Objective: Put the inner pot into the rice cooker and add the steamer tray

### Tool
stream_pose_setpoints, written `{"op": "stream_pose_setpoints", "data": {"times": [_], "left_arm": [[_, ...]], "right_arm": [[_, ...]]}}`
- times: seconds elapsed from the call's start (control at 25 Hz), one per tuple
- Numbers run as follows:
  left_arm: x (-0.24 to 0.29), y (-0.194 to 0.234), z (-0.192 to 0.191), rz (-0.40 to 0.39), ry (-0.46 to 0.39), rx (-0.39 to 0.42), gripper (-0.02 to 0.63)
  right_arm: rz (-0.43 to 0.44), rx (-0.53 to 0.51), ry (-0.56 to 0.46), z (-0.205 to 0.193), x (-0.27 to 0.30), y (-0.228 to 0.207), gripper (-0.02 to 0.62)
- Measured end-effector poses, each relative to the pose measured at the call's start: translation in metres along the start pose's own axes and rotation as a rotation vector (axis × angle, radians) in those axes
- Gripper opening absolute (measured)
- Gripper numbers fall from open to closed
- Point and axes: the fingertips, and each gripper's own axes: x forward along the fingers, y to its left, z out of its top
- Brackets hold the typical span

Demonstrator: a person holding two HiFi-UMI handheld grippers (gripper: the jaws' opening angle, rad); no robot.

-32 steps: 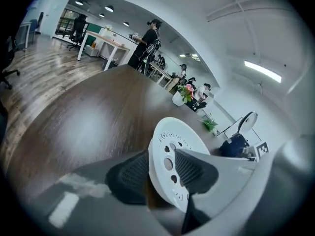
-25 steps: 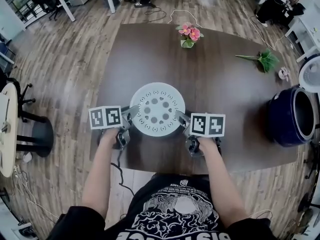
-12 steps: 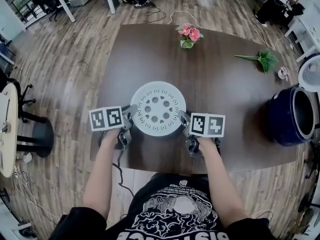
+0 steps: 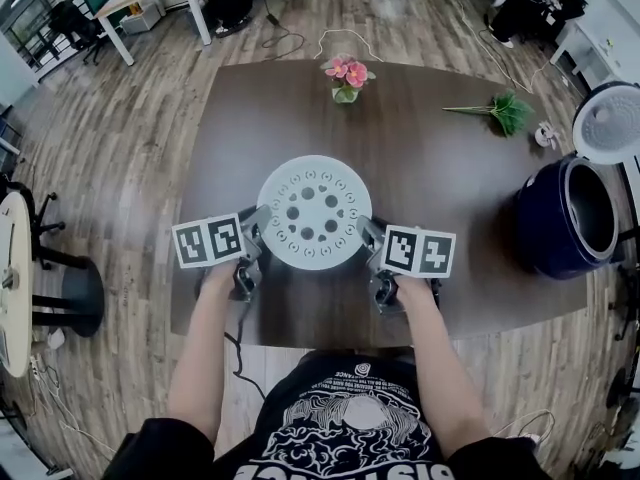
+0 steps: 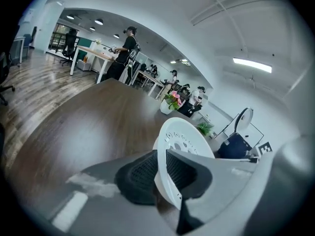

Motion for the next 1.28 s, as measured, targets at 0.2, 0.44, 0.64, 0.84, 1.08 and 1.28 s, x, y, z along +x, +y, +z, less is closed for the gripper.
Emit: {"op": "stream_pose_setpoints", "data": {"times": [0.2,0.44,0.64,0.84,1.08,1.28], "left_arm": [[0.016,-0.036,0.008,-0.038,-0.002,0.042,0.058],[0.034,-0.082,0.019,-0.086,-0.007,0.104,0.058],[0.050,-0.127,0.026,-0.136,-0.016,0.142,0.058],[0.069,-0.183,0.037,-0.198,-0.033,0.177,0.058],[-0.049,0.002,-0.035,0.054,0.048,-0.048,0.058],[-0.089,0.111,-0.054,0.210,0.106,-0.177,0.058]], "right_arm": [[-0.009,0.025,-0.064,0.020,-0.027,-0.019,0.057],[-0.015,0.046,-0.143,0.044,-0.063,-0.042,0.052],[-0.039,0.038,-0.215,0.065,-0.100,-0.061,0.051],[-0.076,0.030,-0.302,0.094,-0.147,-0.084,0.051],[0.047,0.075,0.002,-0.033,-0.019,0.030,0.049],[0.128,0.108,0.193,-0.082,0.075,0.081,0.049]]}}
